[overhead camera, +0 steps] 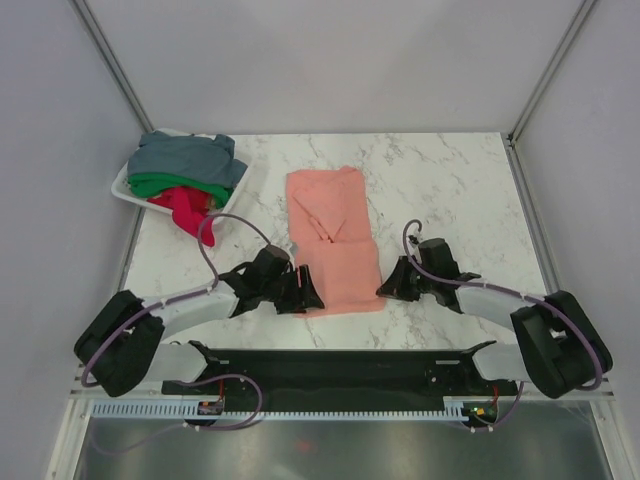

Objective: Fold and stack the t-shirts

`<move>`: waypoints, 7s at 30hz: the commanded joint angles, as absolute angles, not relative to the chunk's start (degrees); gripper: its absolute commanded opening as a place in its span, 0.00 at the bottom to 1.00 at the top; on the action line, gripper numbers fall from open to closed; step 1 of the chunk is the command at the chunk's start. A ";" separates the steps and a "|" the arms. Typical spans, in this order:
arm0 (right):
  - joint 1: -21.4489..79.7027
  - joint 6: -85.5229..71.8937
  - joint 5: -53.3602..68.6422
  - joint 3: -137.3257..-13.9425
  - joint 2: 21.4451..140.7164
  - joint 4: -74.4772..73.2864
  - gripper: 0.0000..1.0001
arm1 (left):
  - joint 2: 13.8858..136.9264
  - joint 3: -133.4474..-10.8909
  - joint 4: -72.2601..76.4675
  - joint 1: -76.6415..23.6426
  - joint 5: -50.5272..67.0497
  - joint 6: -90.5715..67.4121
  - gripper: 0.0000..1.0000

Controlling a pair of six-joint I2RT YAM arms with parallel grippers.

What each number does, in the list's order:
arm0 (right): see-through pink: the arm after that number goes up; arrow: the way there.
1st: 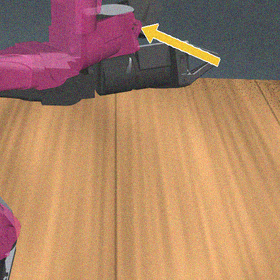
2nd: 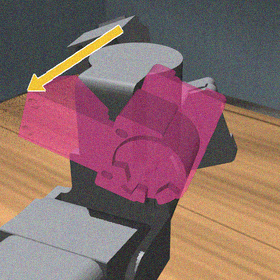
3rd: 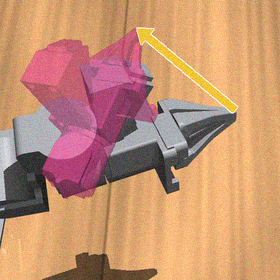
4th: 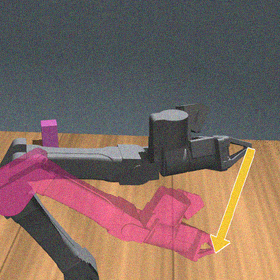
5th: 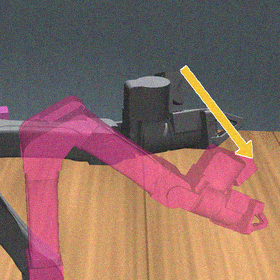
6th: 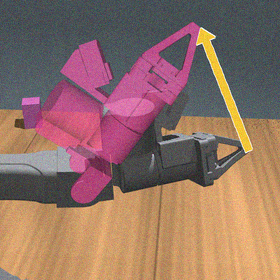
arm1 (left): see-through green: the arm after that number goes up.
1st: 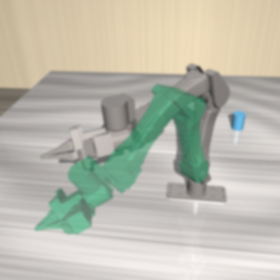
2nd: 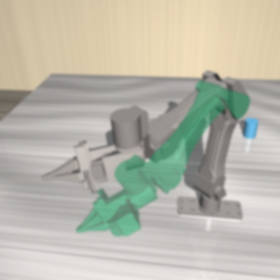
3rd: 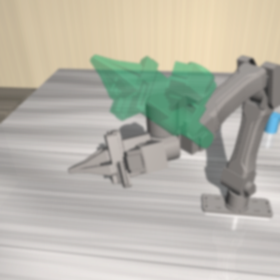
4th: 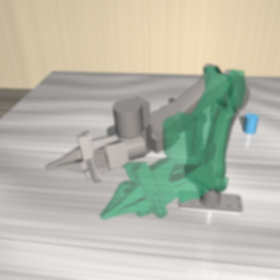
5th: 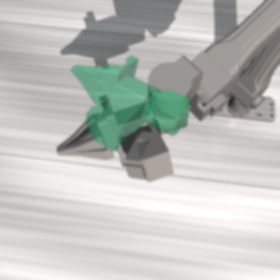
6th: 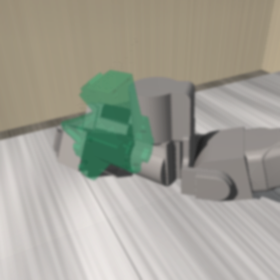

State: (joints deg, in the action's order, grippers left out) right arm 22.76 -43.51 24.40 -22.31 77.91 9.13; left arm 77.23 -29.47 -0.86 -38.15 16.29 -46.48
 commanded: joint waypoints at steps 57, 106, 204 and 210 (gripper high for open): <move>28.21 -46.05 18.11 -15.73 74.44 5.10 0.20 | 60.03 -15.38 -6.24 -43.07 0.09 -58.62 0.47; 29.09 -41.40 11.43 -52.81 54.65 -44.03 0.00 | 47.62 -54.84 -47.37 -55.29 -11.51 -55.82 0.02; 14.68 -27.33 26.19 -38.25 64.43 -26.55 0.98 | 51.28 -44.31 -57.20 17.75 -12.83 -57.04 0.03; 14.94 -32.25 28.48 -33.23 56.71 -25.92 0.98 | 32.01 -43.68 -69.25 17.67 -12.49 -64.24 0.38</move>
State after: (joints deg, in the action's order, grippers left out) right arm 14.52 -29.17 26.37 -34.46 61.58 -27.55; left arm 36.51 -42.70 -63.66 17.19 -10.15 -56.38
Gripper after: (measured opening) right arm 0.982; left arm 0.320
